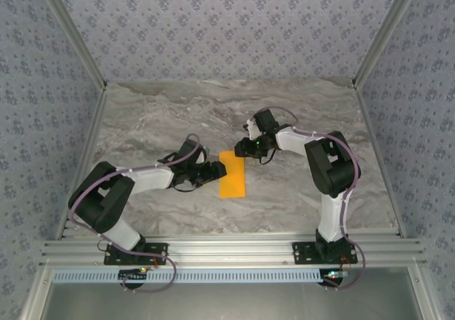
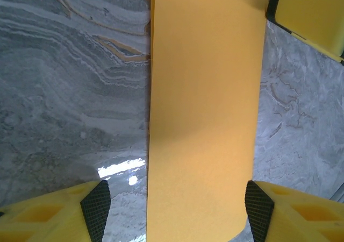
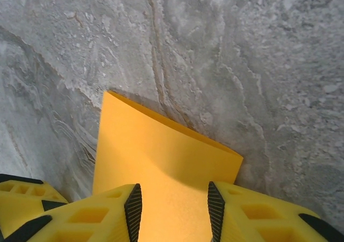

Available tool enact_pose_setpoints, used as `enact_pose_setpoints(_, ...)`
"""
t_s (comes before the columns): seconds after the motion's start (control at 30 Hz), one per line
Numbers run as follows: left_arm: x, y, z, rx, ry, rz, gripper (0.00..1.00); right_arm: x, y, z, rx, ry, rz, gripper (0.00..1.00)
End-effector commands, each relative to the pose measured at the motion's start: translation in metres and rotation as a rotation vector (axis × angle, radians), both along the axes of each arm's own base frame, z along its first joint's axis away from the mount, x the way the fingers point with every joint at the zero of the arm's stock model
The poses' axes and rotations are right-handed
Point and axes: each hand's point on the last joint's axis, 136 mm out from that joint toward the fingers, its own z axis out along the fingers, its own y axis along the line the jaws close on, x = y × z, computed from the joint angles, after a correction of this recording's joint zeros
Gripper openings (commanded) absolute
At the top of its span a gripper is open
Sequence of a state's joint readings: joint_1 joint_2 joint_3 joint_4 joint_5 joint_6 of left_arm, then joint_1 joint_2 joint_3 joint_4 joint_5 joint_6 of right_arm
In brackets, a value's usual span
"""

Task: Fold a paper plane with a square sheet of paper (fold left side to right side)
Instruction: Third fold the triangle at the center of the table.

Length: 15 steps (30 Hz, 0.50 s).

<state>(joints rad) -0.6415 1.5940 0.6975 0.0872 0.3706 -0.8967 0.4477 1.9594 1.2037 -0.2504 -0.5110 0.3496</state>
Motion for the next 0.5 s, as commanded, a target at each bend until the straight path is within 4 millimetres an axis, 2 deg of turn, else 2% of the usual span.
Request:
enact_pose_setpoints(0.0, 0.008, -0.013, 0.007, -0.056, -0.004, -0.014, 0.68, -0.003, -0.005, -0.014, -0.057, 0.022, 0.022, 0.39)
enact_pose_setpoints(0.2, 0.008, -0.020, 0.003, -0.065, 0.014, -0.025, 0.64, -0.007, -0.009, -0.021, -0.084, 0.029, 0.032, 0.32)
enact_pose_setpoints(0.47, 0.007, -0.025, -0.003, -0.054, 0.028, -0.039, 0.61, -0.009, -0.012, -0.027, -0.107, 0.036, 0.040, 0.30)
